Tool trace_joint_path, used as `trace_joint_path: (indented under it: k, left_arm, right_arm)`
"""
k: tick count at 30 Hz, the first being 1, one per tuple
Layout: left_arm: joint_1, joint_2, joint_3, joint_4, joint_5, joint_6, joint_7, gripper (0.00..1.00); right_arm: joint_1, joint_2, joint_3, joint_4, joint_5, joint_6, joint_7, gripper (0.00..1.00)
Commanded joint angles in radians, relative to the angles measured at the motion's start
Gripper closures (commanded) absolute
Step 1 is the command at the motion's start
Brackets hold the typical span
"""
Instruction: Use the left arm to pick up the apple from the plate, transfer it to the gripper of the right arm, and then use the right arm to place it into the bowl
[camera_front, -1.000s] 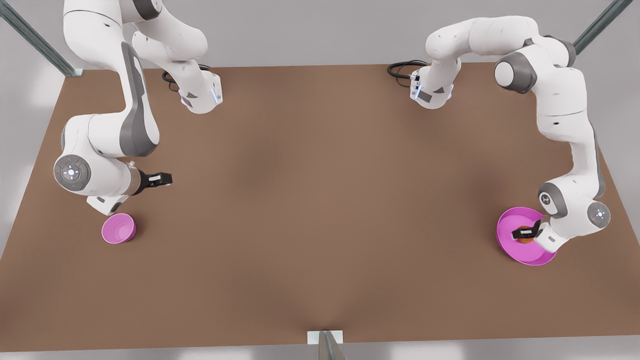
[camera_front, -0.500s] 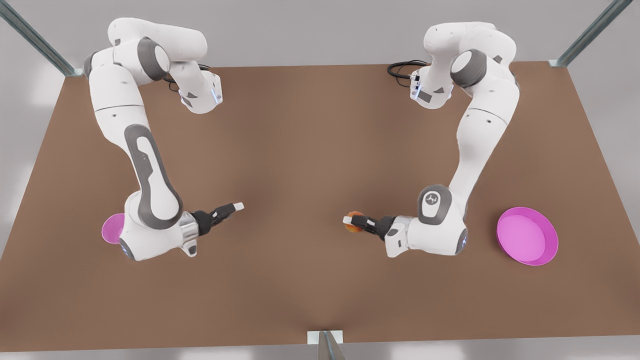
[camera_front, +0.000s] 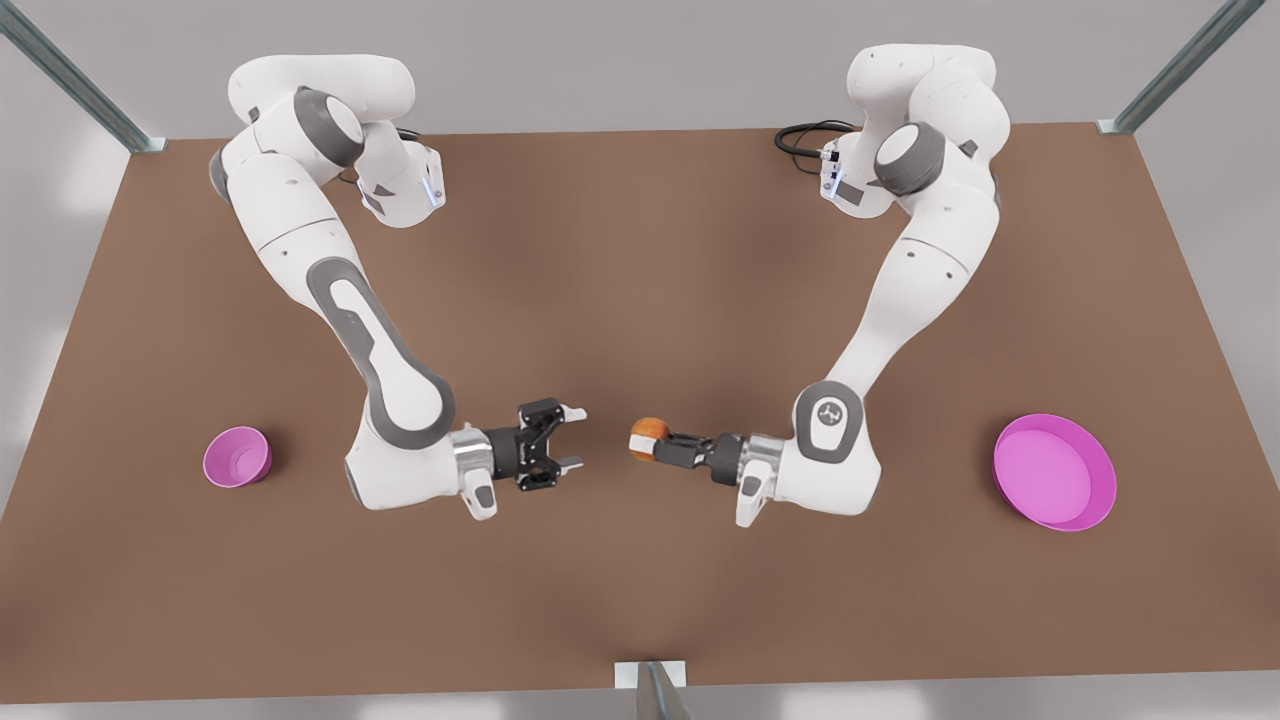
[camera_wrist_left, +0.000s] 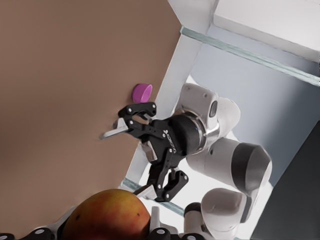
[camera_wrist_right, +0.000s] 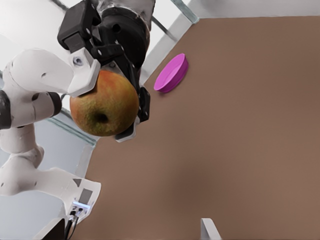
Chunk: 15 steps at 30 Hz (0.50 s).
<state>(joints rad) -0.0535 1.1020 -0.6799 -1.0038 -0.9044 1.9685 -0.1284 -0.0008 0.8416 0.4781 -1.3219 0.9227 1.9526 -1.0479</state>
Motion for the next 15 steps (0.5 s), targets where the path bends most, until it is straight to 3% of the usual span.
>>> trace_joint_path:
  k: [1,15]
  left_arm:
    - [0.0,0.002,-0.001,0.001,-0.024,0.006,-0.034,0.28]
    - [-0.006,0.012,0.0,-0.006,-0.044,0.078,0.286,0.28]
  right_arm:
    - [-0.002,-0.001,0.011,0.003,0.034,0.074,-0.606,0.0]
    - [0.008,0.04,0.114,-0.008,0.194,0.224,-0.684,0.0]
